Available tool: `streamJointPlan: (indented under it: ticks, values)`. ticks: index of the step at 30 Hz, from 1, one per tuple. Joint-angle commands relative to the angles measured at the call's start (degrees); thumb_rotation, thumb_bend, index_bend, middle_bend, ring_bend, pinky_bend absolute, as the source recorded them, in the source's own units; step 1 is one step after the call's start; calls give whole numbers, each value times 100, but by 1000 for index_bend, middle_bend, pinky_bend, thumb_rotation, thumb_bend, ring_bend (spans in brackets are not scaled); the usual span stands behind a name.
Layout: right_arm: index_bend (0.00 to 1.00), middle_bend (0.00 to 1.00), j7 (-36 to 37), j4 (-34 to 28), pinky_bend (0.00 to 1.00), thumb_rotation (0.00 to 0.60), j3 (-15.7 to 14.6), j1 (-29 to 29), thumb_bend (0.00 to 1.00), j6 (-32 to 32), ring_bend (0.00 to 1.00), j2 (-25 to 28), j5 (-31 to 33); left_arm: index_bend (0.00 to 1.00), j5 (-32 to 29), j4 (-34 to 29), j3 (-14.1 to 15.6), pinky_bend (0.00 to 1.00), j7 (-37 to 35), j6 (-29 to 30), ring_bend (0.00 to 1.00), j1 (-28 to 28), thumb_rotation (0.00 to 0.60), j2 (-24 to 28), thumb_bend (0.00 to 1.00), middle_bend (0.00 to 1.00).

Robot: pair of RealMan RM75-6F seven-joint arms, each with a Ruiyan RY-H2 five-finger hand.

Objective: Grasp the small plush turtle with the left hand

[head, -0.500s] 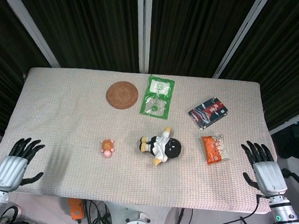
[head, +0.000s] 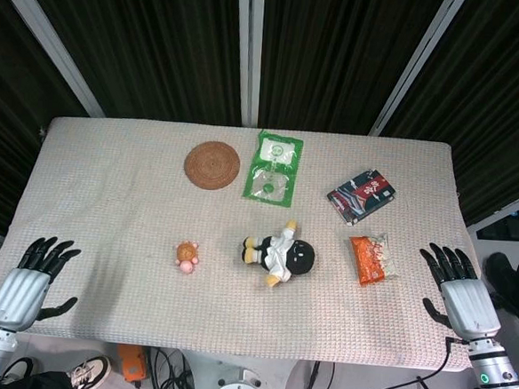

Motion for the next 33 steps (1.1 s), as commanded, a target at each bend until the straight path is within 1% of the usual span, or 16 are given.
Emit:
streamJointPlan:
  ticks: [1, 12, 15, 20, 27, 30, 33]
  values:
    - [0, 0, -18, -21, 0, 600, 4, 8, 242, -18, 0, -4, 14, 185, -14, -39, -22, 51, -19, 8, 0, -10, 600, 26, 162, 107]
    - [0, 0, -65, 1, 0, 600, -24, 17, 242, -85, 0, -57, 41, 184, 48, -62, -71, 50, 29, -51, 0, -117, 600, 15, 162, 107]
    - [0, 0, -55, 4, 0, 600, -27, 10, 242, -63, 0, -45, 25, 184, 115, -158, -127, 50, 96, -78, 0, -210, 600, 68, 162, 107]
    - [0, 0, -33, 10, 0, 600, -15, 4, 242, -39, 0, -31, 29, 184, 373, -503, -231, 50, 461, -247, 0, -489, 600, 129, 162, 107]
    - [0, 0, -13, 35, 0, 600, -10, 12, 242, -70, 0, -36, 57, 184, 535, -921, -311, 50, 873, -800, 0, -937, 600, 32, 165, 133]
    - [0, 0, -8, 27, 0, 600, -17, 5, 242, -49, 0, -26, 34, 184, 498, -1048, -381, 51, 1077, -1225, 0, -1223, 600, -21, 175, 136]
    - [0, 0, 11, 23, 0, 600, -12, -19, 242, 2, 0, -5, 32, 184, 365, -1204, -525, 51, 1336, -1688, 0, -1553, 600, -105, 180, 136]
